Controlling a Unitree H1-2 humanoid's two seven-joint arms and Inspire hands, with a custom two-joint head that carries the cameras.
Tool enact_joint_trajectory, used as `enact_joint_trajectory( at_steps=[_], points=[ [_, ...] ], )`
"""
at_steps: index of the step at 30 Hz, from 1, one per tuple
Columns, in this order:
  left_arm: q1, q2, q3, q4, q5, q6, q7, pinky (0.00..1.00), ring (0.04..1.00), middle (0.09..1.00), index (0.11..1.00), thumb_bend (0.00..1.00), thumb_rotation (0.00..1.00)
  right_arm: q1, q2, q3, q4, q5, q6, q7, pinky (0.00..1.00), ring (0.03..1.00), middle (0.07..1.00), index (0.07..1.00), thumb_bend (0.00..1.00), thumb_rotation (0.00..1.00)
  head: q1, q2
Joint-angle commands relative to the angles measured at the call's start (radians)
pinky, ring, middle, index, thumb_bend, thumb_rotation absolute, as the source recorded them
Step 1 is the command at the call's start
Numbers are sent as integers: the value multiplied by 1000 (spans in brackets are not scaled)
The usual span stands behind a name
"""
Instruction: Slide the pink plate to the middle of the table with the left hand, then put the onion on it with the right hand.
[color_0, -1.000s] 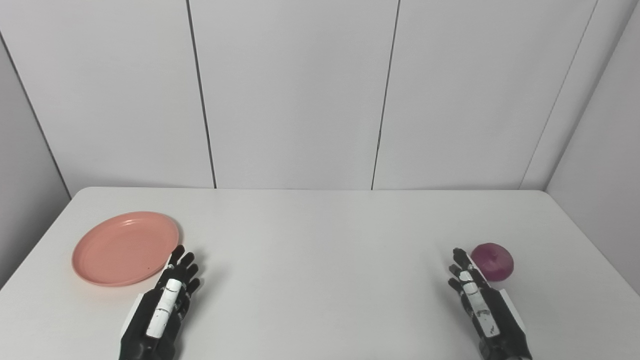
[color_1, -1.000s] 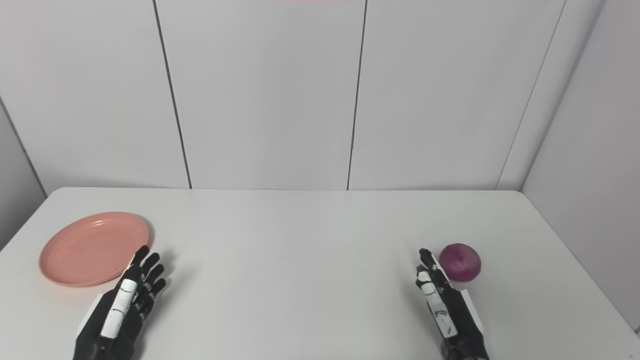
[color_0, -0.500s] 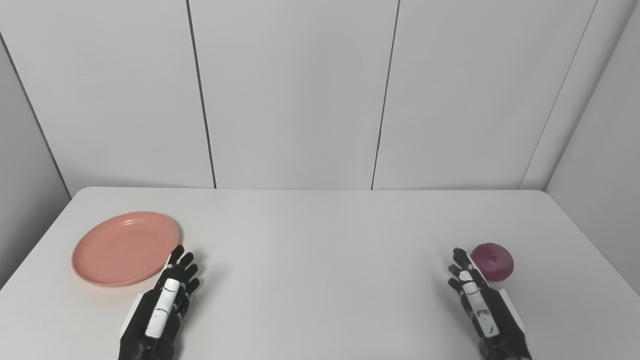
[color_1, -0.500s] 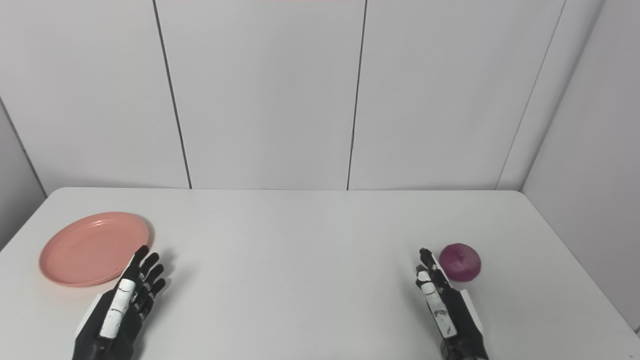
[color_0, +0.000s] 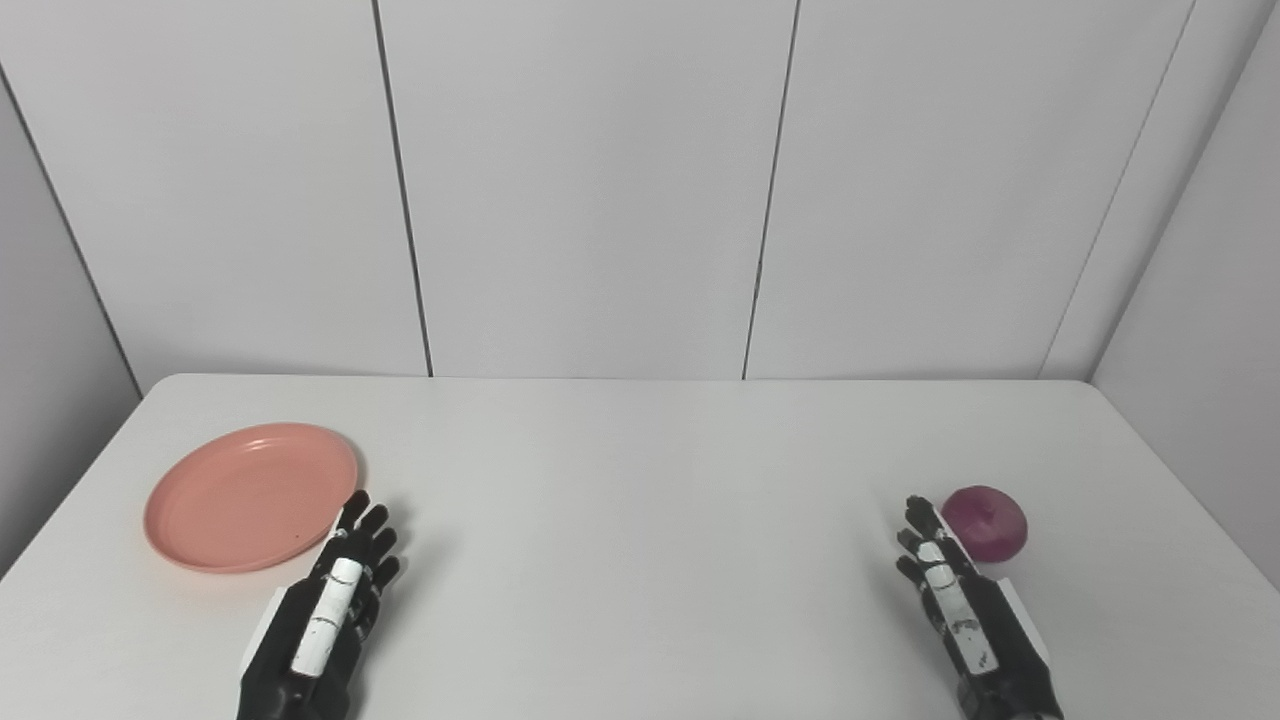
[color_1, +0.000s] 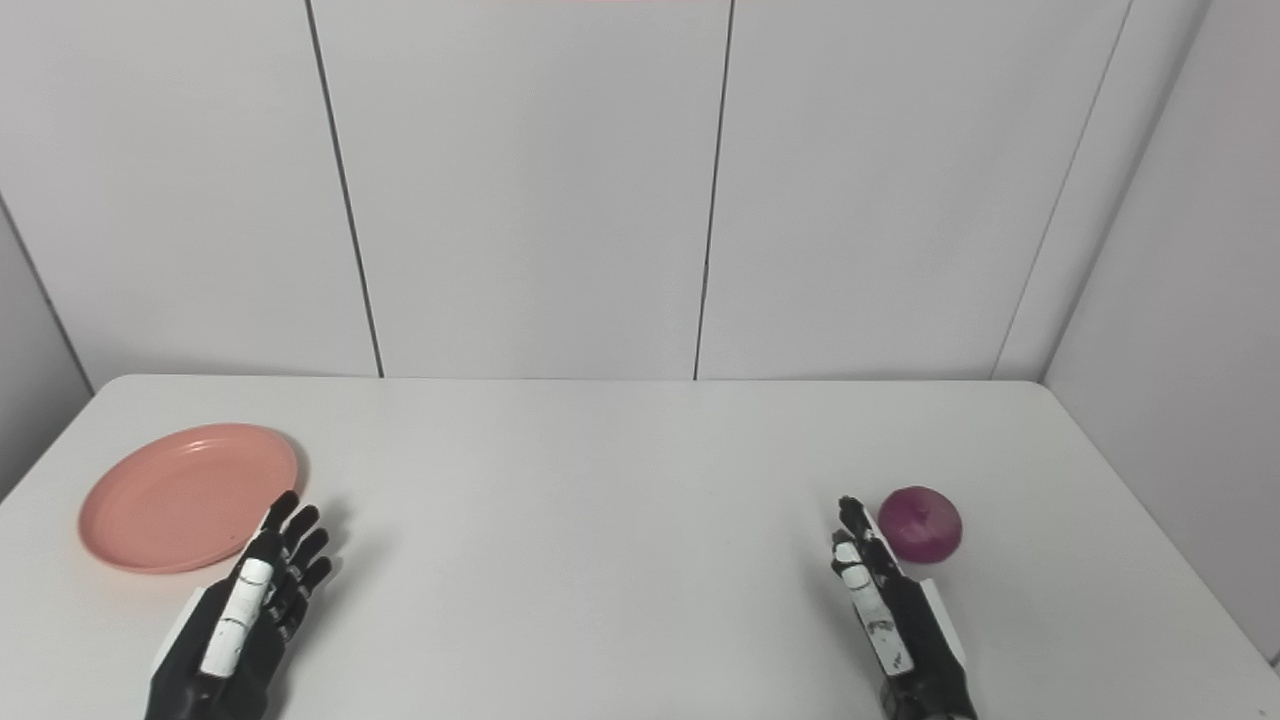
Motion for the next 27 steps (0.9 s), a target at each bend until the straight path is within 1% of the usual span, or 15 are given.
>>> enact_joint_trajectory(
  at_steps=[1, 4, 6, 10, 14, 15, 16, 17, 18, 19, 20, 21, 22, 23, 27],
  points=[
    [51, -22, -2, -16, -4, -29, -12, 1000, 1000, 1000, 1000, 869, 737, -3, -4, 7, 3, 1, 16, 12, 958, 974, 988, 963, 862, 891, 3, 0],
    [54, -24, -1, -21, -17, -22, -19, 1000, 1000, 1000, 1000, 869, 749, -1, -5, 6, 1, 2, 15, 13, 953, 974, 988, 963, 856, 893, -1, 0],
    [58, -27, 1, -38, -37, 2, -19, 1000, 1000, 1000, 1000, 872, 755, 0, -5, 3, 1, 7, 16, 13, 952, 972, 986, 961, 854, 888, -1, 1],
    [64, -34, 7, -81, -74, 37, -8, 1000, 1000, 1000, 1000, 855, 749, 2, -10, 0, 1, 13, 19, 16, 952, 972, 985, 960, 863, 884, 13, 2],
    [63, -38, 10, -102, -80, 47, 3, 1000, 1000, 1000, 1000, 835, 753, 7, -19, -7, 0, 19, 18, 19, 957, 975, 987, 958, 858, 886, 43, 0],
    [63, -42, 6, -101, -75, 43, 6, 1000, 1000, 1000, 1000, 834, 753, 8, -24, -10, 2, 23, 17, 21, 957, 975, 987, 957, 856, 885, 86, -2],
    [62, -46, 3, -99, -72, 40, 8, 1000, 1000, 1000, 1000, 828, 756, 9, -28, -13, 4, 25, 16, 23, 965, 976, 988, 961, 852, 887, 86, -2],
    [61, -53, -3, -93, -63, 34, 13, 1000, 1000, 1000, 1000, 826, 758, 11, -36, -18, 9, 35, 11, 31, 973, 979, 991, 964, 850, 889, 132, -4],
    [60, -57, -7, -89, -57, 30, 17, 1000, 1000, 1000, 1000, 824, 760, 11, -42, -22, 13, 42, 7, 38, 984, 984, 996, 967, 849, 892, 132, -4],
    [57, -66, -16, -80, -47, 25, 23, 1000, 1000, 1000, 1000, 837, 748, 11, -51, -30, 24, 54, -2, 49, 992, 989, 999, 970, 849, 894, 184, -10],
    [55, -72, -23, -75, -40, 21, 29, 1000, 1000, 1000, 1000, 849, 736, 11, -58, -36, 32, 63, -8, 56, 996, 992, 1000, 972, 849, 894, 184, -10],
    [52, -83, -36, -70, -22, 20, 41, 1000, 1000, 1000, 1000, 857, 733, 8, -67, -44, 50, 76, -23, 69, 998, 994, 1000, 973, 850, 896, 232, -17],
    [50, -89, -47, -68, -10, 19, 51, 1000, 1000, 1000, 1000, 863, 734, 6, -73, -50, 63, 85, -34, 79, 999, 997, 1000, 973, 852, 899, 232, -17],
    [47, -97, -58, -65, 1, 17, 61, 1000, 1000, 1000, 1000, 866, 735, 2, -80, -56, 77, 94, -42, 88, 1000, 998, 1000, 973, 853, 900, 269, -24],
    [32, -121, -101, -35, 35, -2, 87, 1000, 1000, 1000, 1000, 860, 751, -16, -106, -79, 139, 129, -73, 130, 1000, 1000, 1000, 980, 863, 909, 328, -38]
  ],
)
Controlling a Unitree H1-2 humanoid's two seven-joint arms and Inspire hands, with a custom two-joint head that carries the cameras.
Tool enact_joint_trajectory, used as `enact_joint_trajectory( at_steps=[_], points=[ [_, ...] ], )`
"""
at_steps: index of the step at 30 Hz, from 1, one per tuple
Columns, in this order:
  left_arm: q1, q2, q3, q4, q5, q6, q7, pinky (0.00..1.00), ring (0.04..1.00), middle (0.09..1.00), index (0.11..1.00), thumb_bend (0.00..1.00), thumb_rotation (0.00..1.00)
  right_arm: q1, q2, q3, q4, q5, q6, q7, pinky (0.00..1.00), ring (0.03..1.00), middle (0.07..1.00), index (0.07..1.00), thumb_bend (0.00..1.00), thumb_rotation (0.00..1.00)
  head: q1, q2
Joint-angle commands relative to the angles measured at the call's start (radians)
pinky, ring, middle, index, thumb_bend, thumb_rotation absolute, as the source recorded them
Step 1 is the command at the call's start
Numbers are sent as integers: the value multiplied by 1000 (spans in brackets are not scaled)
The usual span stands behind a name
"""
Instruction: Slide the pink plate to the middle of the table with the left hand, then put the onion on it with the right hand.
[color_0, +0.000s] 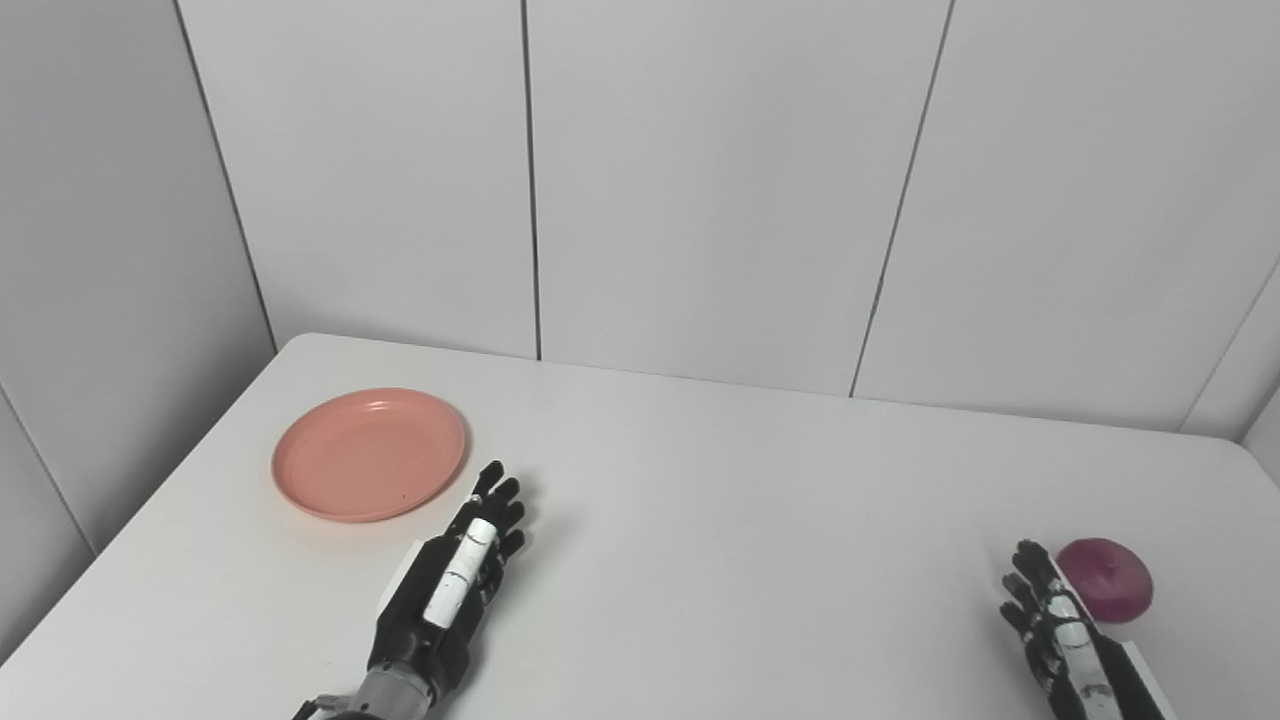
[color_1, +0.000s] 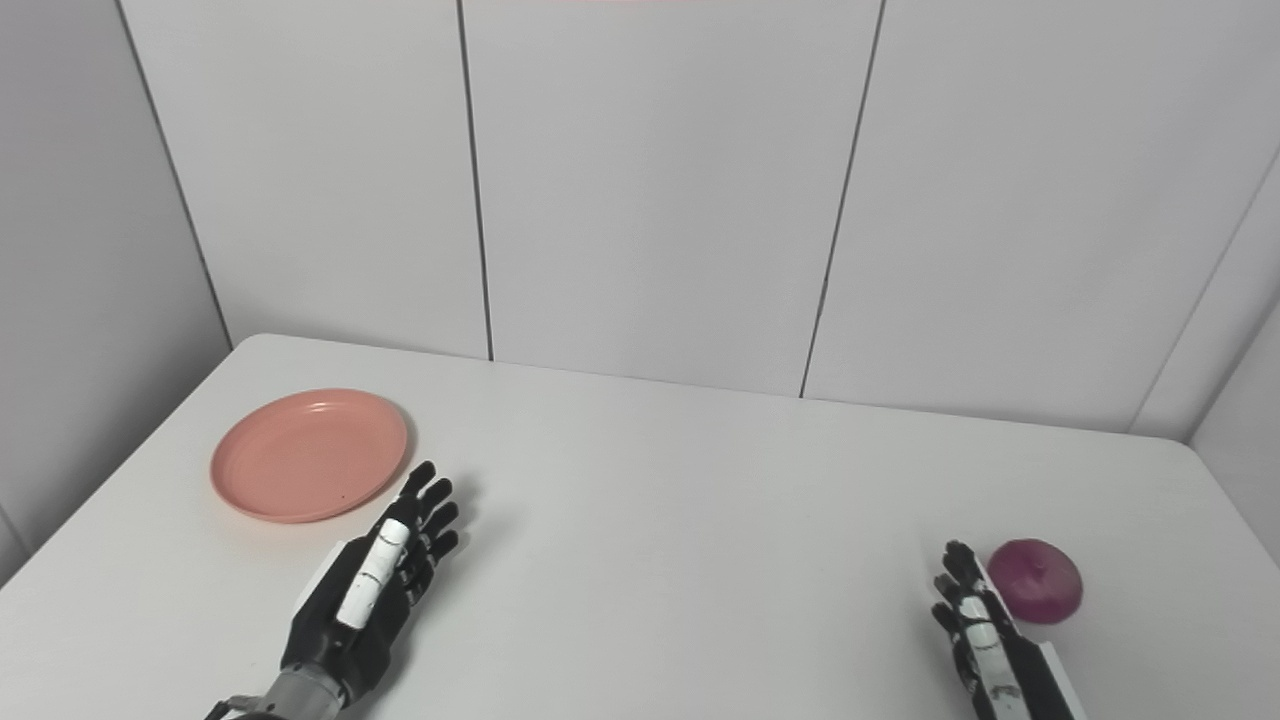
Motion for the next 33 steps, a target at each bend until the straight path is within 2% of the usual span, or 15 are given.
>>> enact_joint_trajectory(
  at_steps=[1, 7, 13, 20, 27, 33],
  points=[
    [36, -84, -12, 3, 25, -58, 12, 1000, 1000, 1000, 1000, 864, 752, 1, -42, -34, 67, 6, -35, 1, 1000, 1000, 1000, 984, 863, 917, 11, -5],
    [22, -102, -37, 57, 56, -106, 14, 1000, 1000, 1000, 1000, 887, 755, -12, -54, -49, 98, 14, -37, 24, 1000, 1000, 1000, 993, 857, 938, 53, -31],
    [14, -115, -43, 82, 72, -118, 21, 1000, 1000, 1000, 1000, 815, 771, -17, -51, -60, 108, 23, -31, 34, 1000, 1000, 1000, 1000, 807, 948, 65, -43],
    [12, -120, -39, 96, 80, -128, 19, 1000, 1000, 1000, 1000, 793, 776, -19, -51, -59, 115, 21, -33, 37, 1000, 1000, 1000, 997, 826, 940, 62, -50],
    [12, -119, -30, 97, 73, -124, 14, 1000, 1000, 1000, 1000, 808, 771, -14, -47, -56, 106, 12, -35, 32, 1000, 1000, 1000, 989, 822, 942, 64, -52],
    [31, -112, -23, 59, 52, -115, 1, 1000, 1000, 1000, 1000, 869, 775, -3, -39, -54, 86, 11, -30, 32, 1000, 1000, 1000, 990, 820, 935, 71, -60]
  ],
)
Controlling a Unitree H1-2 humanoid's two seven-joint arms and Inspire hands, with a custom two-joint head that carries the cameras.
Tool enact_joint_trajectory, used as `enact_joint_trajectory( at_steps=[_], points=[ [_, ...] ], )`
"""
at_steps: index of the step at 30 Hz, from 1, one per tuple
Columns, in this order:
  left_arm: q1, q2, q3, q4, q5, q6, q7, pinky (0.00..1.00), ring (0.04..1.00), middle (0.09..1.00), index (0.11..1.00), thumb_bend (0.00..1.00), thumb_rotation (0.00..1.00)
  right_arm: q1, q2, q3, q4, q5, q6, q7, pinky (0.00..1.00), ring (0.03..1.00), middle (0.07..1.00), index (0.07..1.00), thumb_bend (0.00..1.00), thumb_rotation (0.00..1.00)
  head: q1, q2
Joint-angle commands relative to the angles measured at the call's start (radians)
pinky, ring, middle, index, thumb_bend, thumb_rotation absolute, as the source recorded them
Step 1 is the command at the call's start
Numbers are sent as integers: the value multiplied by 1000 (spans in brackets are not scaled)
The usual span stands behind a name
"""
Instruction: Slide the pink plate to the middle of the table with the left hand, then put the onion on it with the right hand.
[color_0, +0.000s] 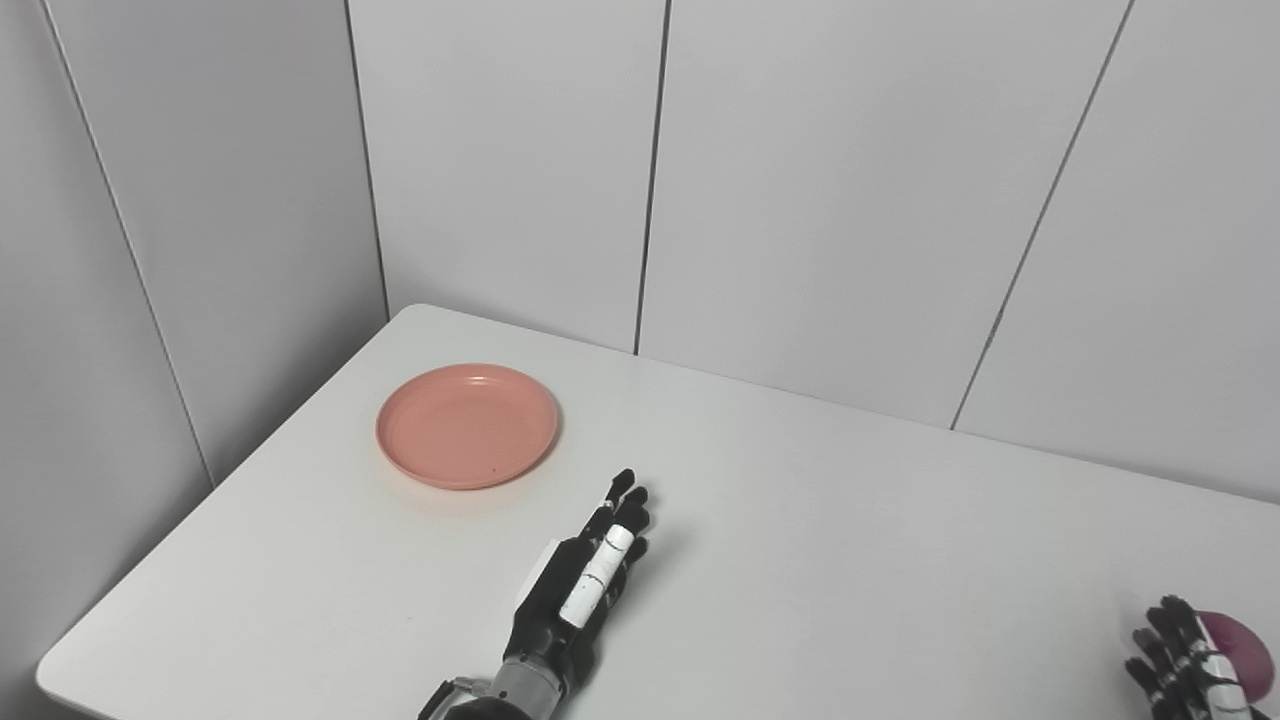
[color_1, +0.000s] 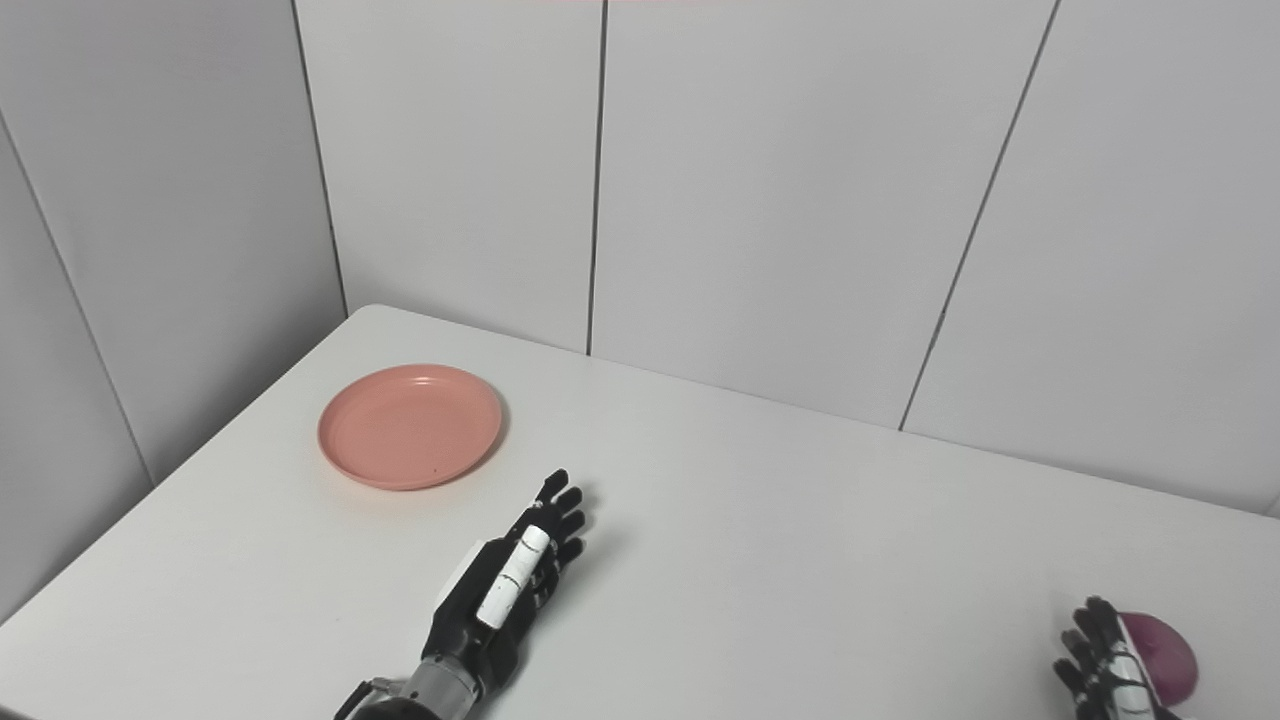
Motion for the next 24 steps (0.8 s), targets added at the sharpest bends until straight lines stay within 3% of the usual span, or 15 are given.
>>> enact_joint_trajectory(
  at_steps=[1, 5, 10, 12, 14, 24],
  points=[
    [45, -18, 10, -53, -25, 6, -14, 1000, 1000, 1000, 1000, 882, 784, 30, -3, -9, 17, -1, -13, -11, 1000, 1000, 1000, 989, 821, 931, 0, 3],
    [35, 13, 19, -174, -48, 79, -20, 1000, 991, 994, 1000, 890, 815, 30, 0, -6, 18, 4, -16, -3, 1000, 1000, 1000, 987, 825, 930, -5, 4],
    [-46, 62, 51, -231, -57, 142, -40, 1000, 979, 968, 989, 866, 846, 28, 1, 1, 24, -6, -24, -3, 1000, 1000, 1000, 989, 835, 927, -16, -11],
    [-108, 96, 66, -236, -41, 157, -50, 950, 910, 904, 929, 876, 882, 26, 3, 0, 32, -5, -26, -3, 1000, 1000, 1000, 993, 847, 917, -18, -16],
    [-159, 121, 79, -235, -31, 168, -55, 933, 896, 894, 924, 871, 903, 24, 5, 0, 35, -5, -28, -4, 1000, 1000, 1000, 992, 848, 914, -19, -21],
    [-387, 275, 173, -118, -37, 155, -86, 793, 820, 827, 795, 896, 859, 25, 17, 3, 30, -18, -31, -16, 1000, 991, 996, 966, 837, 902, -29, -33]
  ],
)
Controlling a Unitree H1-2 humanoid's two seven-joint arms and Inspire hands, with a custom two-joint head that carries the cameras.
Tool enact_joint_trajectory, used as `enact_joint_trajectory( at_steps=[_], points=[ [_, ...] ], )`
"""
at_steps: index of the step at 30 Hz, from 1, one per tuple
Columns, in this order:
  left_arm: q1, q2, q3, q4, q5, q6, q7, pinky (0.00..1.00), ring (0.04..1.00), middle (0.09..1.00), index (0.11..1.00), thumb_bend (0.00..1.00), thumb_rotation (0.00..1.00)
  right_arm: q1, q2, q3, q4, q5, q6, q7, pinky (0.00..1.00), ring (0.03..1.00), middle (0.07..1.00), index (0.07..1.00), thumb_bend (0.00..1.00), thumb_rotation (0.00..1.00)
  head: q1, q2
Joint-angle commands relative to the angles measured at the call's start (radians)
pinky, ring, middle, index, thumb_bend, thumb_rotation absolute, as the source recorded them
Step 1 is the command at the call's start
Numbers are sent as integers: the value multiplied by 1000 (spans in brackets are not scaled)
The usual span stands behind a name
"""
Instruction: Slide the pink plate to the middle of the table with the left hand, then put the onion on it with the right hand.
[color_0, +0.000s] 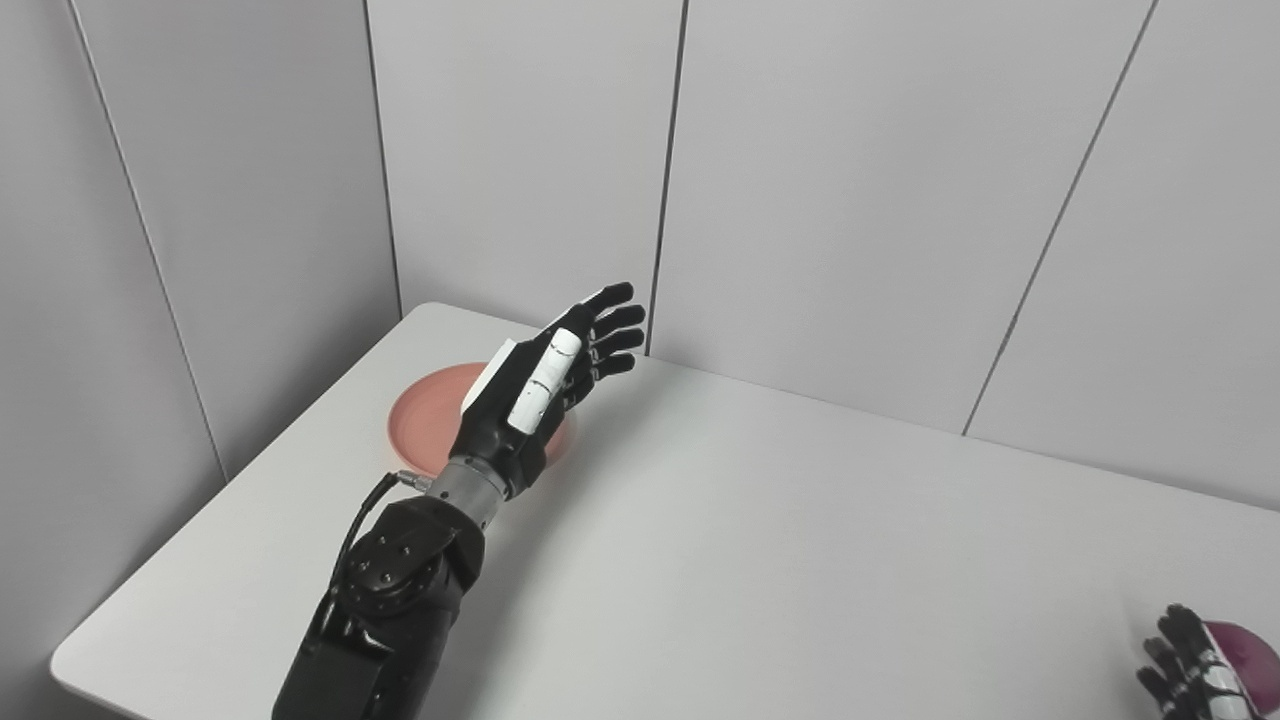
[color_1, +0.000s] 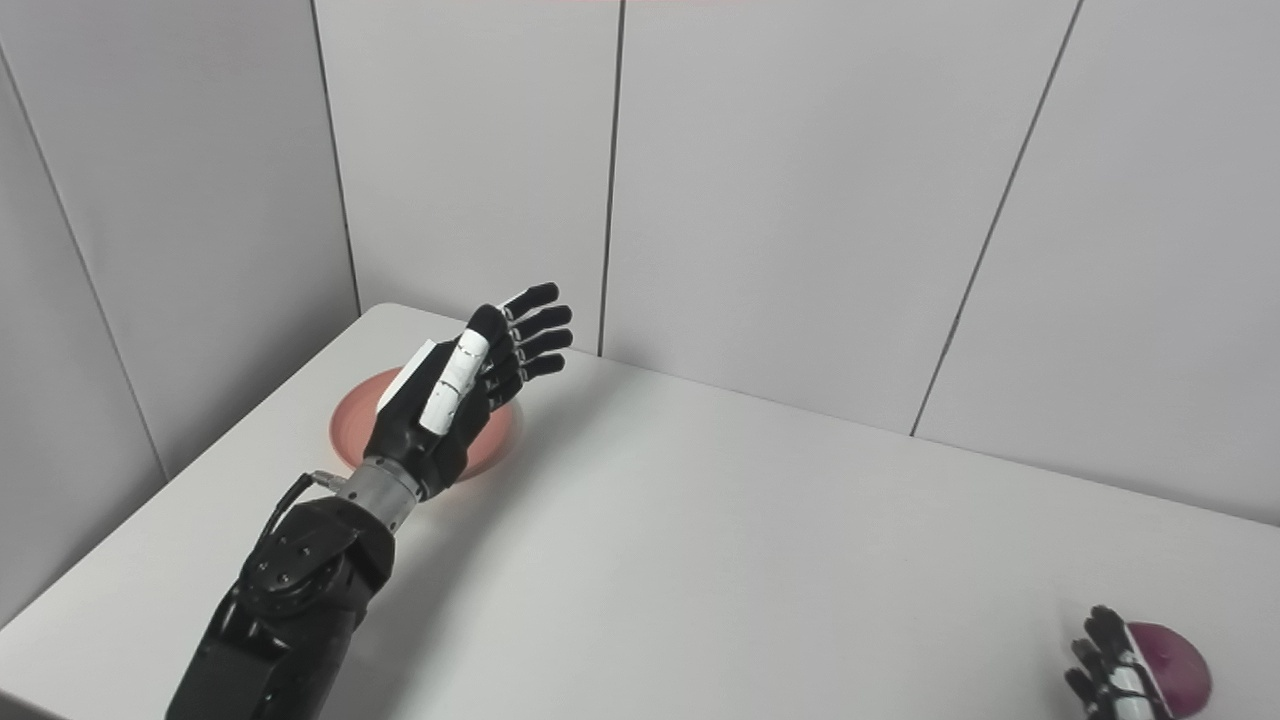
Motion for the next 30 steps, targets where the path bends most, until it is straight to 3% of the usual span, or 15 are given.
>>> enact_joint_trajectory(
  at_steps=[1, 10, 14, 17, 23, 30],
  points=[
    [-74, 52, 35, 15, 2, -25, -14, 772, 804, 815, 791, 903, 852, 19, 16, 5, 29, -4, -17, -13, 1000, 989, 993, 965, 843, 898, 0, 0],
    [-206, 159, 109, 171, 11, -88, -52, 725, 757, 769, 767, 883, 852, 17, 22, 4, 35, -1, -17, -15, 1000, 991, 991, 961, 855, 879, -2, -5],
    [-254, 197, 129, 243, 1, -99, -71, 753, 770, 776, 777, 884, 834, 15, 22, 5, 40, -2, -21, -14, 1000, 998, 996, 967, 854, 882, -1, -8],
    [-306, 243, 154, 378, -15, -142, -106, 745, 773, 778, 780, 842, 823, 17, 23, 4, 37, 2, -17, -14, 1000, 996, 994, 967, 848, 878, -1, -8],
    [-378, 301, 182, 607, -17, -215, -146, 768, 790, 800, 805, 862, 806, 21, 22, 4, 32, 0, -18, -14, 1000, 986, 986, 965, 834, 879, -2, -8],
    [-436, 311, 202, 861, -9, -338, -142, 772, 781, 796, 796, 818, 817, 25, 20, 7, 24, -2, -13, -13, 1000, 994, 994, 973, 838, 874, -6, -6]
  ],
)
